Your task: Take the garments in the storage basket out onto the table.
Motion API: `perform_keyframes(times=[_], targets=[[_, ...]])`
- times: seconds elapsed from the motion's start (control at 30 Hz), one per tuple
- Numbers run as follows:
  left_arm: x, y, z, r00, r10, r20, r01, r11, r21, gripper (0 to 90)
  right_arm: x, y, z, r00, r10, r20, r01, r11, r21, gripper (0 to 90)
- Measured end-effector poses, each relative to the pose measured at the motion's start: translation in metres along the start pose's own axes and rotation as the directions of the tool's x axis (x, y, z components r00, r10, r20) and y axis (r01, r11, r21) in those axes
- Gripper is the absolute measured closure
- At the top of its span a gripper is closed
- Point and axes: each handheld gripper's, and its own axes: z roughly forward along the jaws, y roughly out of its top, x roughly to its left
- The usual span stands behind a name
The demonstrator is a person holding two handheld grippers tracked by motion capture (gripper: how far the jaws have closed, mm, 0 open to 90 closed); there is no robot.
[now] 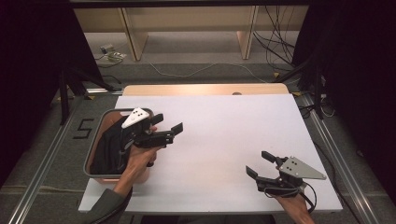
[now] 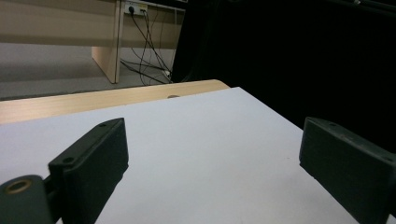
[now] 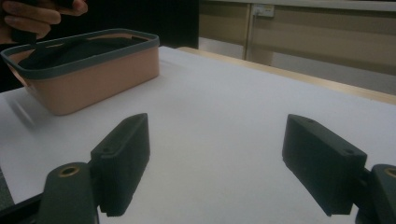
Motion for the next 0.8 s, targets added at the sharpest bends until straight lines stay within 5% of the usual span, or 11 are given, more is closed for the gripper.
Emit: perform_keyframes(times=[0.13, 0.17, 0.8], targets=[[0.011, 0.002, 0.002, 0.9972, 0.016, -0.073, -0.015, 0.9998, 0.013, 8.1, 0.0, 0.0, 0.0, 1.0, 0.001, -0.009, -0.001, 1.0, 0.001, 23.9], [0.018, 0.002, 0.0, 0.9968, -0.038, -0.07, 0.038, 0.9992, 0.008, 8.1, 0.001, 0.0, 0.0, 1.0, 0.003, -0.009, -0.003, 1.0, 0.001, 24.0], [0.057, 0.019, -0.029, 0.9867, -0.065, -0.149, 0.073, 0.9961, 0.05, 9.4, 0.0, -0.002, 0.001, 0.9996, 0.014, -0.025, -0.014, 0.9999, 0.001, 24.1]])
